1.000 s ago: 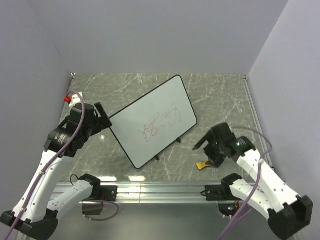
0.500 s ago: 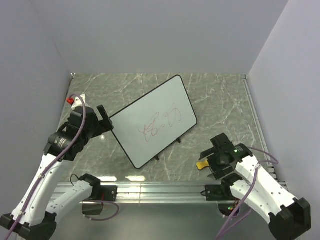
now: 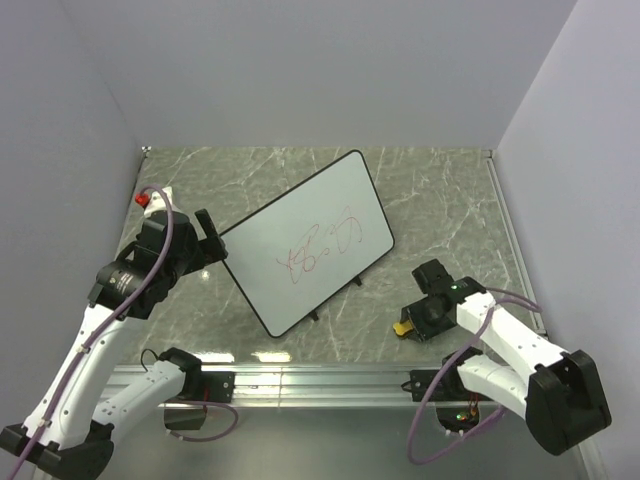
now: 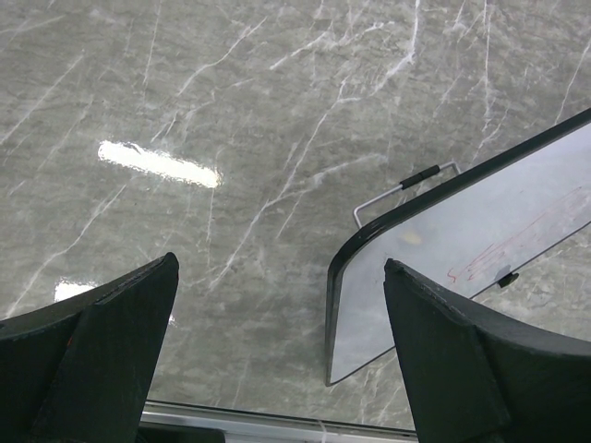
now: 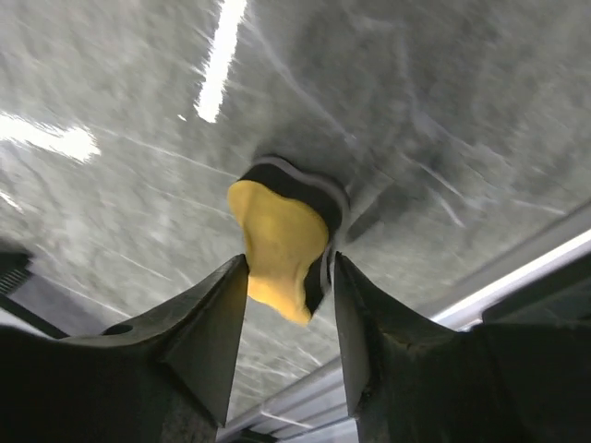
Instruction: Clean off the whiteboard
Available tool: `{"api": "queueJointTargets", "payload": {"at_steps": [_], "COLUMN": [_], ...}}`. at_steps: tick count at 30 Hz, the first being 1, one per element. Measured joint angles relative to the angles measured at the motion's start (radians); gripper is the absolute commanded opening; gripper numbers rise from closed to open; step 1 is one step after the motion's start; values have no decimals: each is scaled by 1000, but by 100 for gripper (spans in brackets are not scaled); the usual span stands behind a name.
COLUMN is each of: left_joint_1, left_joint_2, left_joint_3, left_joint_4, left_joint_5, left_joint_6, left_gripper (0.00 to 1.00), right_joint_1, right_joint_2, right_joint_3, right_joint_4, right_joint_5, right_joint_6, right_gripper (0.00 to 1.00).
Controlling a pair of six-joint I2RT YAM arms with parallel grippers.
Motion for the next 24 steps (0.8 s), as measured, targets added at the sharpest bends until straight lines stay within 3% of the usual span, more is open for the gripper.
{"api": "queueJointTargets", "payload": {"at_steps": [6, 11, 16, 20, 22, 24], "left_joint_1": [0, 0, 0, 0, 0, 0], "left_joint_2": [5, 14, 16, 16, 17, 18], "left_joint_3": [9, 26, 29, 29, 29, 29], "left_joint_4": [-8, -20, -31, -39, -40, -40], "left_joint_5": [-2, -5, -11, -18, -18, -18], "left_joint_6": [0, -1, -6, -8, -13, -16], "left_gripper": [99, 99, 100, 100, 99, 99], "right_joint_1": [-42, -50, -50, -51, -53, -61], "right_joint_2": [44, 71, 30, -81, -117, -138], "right_joint_3": [0, 32, 84, 93, 106, 109], "right_joint_4": [32, 15, -22, -100, -134, -144], "right_joint_5": [26, 35, 25, 12, 10, 6], "right_joint_6": [-50, -113, -182, -214, -223, -235], "right_gripper": [52, 73, 75, 70, 59, 37]}}
